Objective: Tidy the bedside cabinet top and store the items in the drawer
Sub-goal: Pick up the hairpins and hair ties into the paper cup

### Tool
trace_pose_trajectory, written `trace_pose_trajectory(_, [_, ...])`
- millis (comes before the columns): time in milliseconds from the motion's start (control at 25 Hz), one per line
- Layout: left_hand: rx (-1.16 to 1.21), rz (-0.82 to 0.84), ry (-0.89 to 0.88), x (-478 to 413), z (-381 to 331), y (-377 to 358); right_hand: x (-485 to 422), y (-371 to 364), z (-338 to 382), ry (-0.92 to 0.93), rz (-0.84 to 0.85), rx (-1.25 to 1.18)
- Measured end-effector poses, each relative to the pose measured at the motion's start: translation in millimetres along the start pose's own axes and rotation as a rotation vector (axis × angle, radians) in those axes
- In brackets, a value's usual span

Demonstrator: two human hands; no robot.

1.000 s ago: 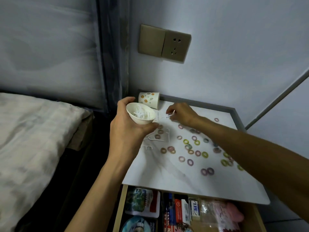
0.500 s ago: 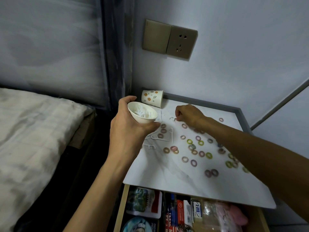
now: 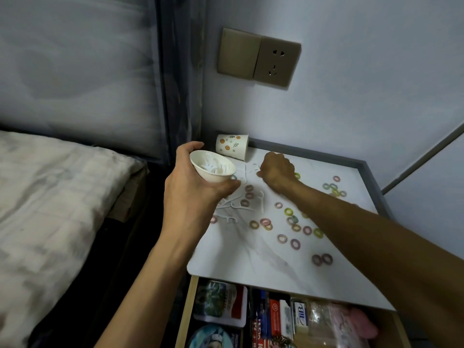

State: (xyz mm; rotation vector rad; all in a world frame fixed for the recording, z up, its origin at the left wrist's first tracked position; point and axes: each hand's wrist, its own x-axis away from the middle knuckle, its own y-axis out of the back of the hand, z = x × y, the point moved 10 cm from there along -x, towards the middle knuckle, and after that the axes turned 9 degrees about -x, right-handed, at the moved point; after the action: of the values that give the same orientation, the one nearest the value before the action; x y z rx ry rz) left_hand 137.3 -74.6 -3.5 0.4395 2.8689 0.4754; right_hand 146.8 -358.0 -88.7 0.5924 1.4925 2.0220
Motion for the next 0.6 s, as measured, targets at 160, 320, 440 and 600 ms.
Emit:
trace_pose_trajectory(160, [-0.026,-0.023,-0.013,-2.9,1.8,4.5,9.0,-4.4,10.7,0.038,-0.008,0.206])
trace_pose_trajectory(320, [-0.022,-0.037,-0.013,-0.8,-0.1,10.1,17.0,-8.2,4.7,0.056,0.041,0.136])
trace_pose_trajectory(440, [-0.029,-0.047,-0.01,0.1,-0.4,15.1,12.4,-6.1,0.9,0.02,0.03,-0.148])
trace_pose_trajectory(600, [-0.024,-0.058,-0.008,-0.7,-0.9,18.3,3.9,-13.7,8.7,-0.084,0.009,-0.348])
